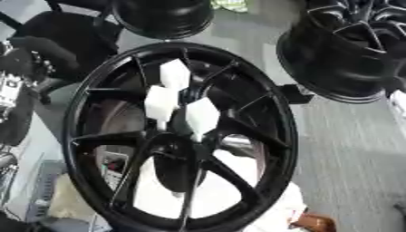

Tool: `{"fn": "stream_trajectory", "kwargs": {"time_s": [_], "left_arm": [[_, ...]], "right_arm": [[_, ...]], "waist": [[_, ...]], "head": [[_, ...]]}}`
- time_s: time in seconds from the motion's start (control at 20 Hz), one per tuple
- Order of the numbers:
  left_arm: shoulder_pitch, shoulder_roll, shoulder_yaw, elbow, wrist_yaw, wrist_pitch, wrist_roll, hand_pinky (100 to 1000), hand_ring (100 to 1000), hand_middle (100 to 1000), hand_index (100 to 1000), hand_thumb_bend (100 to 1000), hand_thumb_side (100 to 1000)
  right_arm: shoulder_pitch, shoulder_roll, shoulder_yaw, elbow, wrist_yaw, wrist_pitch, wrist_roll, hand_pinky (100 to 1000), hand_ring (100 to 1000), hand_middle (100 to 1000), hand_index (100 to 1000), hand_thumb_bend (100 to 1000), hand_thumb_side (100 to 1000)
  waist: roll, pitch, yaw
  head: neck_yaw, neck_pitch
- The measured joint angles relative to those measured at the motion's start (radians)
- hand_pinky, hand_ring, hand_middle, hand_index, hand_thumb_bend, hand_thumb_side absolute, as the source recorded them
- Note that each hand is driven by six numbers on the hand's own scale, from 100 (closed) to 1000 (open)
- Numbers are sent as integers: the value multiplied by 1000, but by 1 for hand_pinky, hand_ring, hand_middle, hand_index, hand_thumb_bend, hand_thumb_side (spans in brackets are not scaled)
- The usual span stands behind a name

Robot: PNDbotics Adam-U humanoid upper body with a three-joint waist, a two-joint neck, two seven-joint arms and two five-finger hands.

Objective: Pull the pin out of the wheel hub.

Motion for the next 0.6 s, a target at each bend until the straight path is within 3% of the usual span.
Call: {"fn": "stream_trajectory", "kwargs": {"time_s": [0.25,0.6], "left_arm": [[-1,4,-7,0,2,5,-5,712,677,595,700,100,577],[-9,4,-14,0,10,16,-16,712,678,596,700,100,578]], "right_arm": [[-136,-62,61,-1,-60,21,157,902,849,710,795,100,544],[-317,-69,157,-3,-83,26,361,903,863,740,809,100,595]], "waist": [[-7,-6,18],[-14,-13,36]], "head": [[-25,0],[-55,0]]}}
